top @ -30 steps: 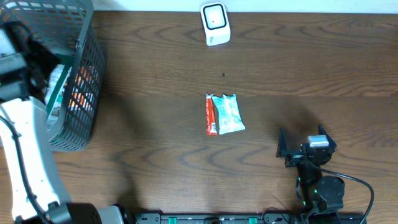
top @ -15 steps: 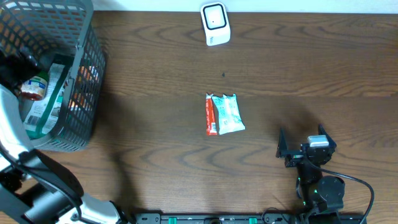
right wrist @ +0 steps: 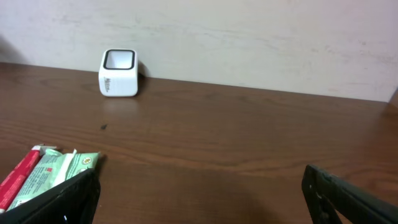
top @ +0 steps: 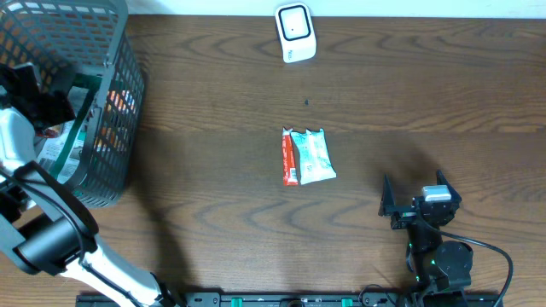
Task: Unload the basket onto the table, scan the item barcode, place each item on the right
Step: 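Lower the left gripper onto the green-lidded jar and grasp it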
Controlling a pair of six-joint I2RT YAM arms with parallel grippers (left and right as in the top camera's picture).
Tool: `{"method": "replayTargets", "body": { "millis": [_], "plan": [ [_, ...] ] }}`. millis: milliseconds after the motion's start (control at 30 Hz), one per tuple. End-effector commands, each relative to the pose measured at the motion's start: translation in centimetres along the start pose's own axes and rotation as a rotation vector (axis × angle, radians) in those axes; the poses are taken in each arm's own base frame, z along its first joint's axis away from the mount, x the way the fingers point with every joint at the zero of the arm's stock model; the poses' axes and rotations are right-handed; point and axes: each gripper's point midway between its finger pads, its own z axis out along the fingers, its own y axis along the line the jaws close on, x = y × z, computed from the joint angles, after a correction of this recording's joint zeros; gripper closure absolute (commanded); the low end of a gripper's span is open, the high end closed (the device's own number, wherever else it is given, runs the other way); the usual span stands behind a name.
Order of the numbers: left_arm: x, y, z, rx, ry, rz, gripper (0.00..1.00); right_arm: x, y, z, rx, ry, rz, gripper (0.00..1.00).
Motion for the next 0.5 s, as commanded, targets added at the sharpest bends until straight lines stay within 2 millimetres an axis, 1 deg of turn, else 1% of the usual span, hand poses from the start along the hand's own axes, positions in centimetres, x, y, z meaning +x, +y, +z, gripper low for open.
{"method": "replayTargets", "body": {
  "millis": [0, 67, 200, 300, 467],
  "plan": [
    [0.75, 0.38, 1.6, -0.007, 0.033, 0.022, 0.2, 0.04, 0.0, -0.02, 0.002, 0.0, -0.002, 0.01],
    [0.86, 0.49, 2.02, -0.01, 0.034, 0.022, 0.2, 0.04, 0.0, -0.02, 0.002, 0.0, -0.002, 0.01],
    [0.85, 0.52, 2.22, -0.01, 0.032, 0.022, 0.21, 0.04, 0.0, -0.02, 0.002, 0.0, -0.002, 0.01],
    [1.32, 0.42, 2.36, -0.007, 0.045, 0.017, 0.27, 0.04, 0.01, -0.02, 0.002, 0.0, -0.002, 0.01],
    [1.71, 0.26, 2.4, -0.003, 0.059, -0.02, 0.32, 0.04, 0.0, -0.02, 0.002, 0.0, -0.002, 0.01]
  ]
}}
